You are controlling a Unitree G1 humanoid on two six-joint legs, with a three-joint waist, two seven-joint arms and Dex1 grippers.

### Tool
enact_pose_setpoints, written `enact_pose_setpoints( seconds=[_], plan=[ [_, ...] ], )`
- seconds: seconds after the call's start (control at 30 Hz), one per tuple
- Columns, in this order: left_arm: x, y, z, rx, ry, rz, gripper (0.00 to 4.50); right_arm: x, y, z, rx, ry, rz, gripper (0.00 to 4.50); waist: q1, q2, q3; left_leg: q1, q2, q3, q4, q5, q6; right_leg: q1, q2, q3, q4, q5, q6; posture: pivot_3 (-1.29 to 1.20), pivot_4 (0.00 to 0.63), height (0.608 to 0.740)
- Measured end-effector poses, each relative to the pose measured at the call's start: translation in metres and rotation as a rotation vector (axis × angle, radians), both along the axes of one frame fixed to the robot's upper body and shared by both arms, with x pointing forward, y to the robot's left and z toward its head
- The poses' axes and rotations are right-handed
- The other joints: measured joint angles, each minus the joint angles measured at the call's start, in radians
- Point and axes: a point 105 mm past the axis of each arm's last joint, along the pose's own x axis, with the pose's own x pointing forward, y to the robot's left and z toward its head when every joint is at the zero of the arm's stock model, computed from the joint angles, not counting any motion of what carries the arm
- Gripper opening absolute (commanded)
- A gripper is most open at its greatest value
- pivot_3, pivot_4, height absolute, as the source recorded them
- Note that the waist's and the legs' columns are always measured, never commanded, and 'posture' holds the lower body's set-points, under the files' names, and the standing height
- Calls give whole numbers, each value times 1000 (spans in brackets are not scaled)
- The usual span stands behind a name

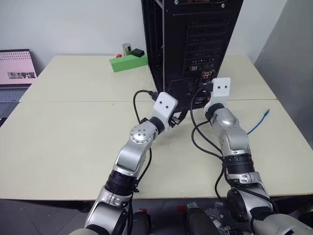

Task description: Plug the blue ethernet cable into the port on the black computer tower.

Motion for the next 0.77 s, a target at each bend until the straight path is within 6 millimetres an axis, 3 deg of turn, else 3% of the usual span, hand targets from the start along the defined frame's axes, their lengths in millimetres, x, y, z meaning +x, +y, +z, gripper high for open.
enact_pose_setpoints(
  seconds=[0.2, 0.33, 0.57, 0.77],
  plan=[
    [3, 8, 2, -1, -4, 19, 3385, -21, -23, -3, -80, 20, 100, 3642, 16, 0, 0, -1, -1, 0, 0, 0, 0, 0, -1, -1, 0, 0, 0, 0, 150, 740],
    [4, 10, 5, 21, 13, 7, 3385, -39, -35, 5, -153, 15, 207, 4350, 20, 0, 0, -1, -1, 0, 0, 0, 0, 0, -1, -1, -1, 0, 0, 0, 150, 740],
    [4, 37, 5, 134, 66, -40, 3385, -81, -68, 5, -242, 61, 461, 4437, 18, 0, 1, 0, -1, 0, 0, 0, 0, 1, 0, -1, -1, 0, 0, 0, 150, 740],
    [-3, 53, 9, 172, 97, -96, 3385, -92, -82, 21, -225, 23, 526, 4437, 18, -1, 1, 0, 0, 0, 0, 0, 0, 1, 0, -1, -1, 0, 0, 0, 150, 740]
  ],
)
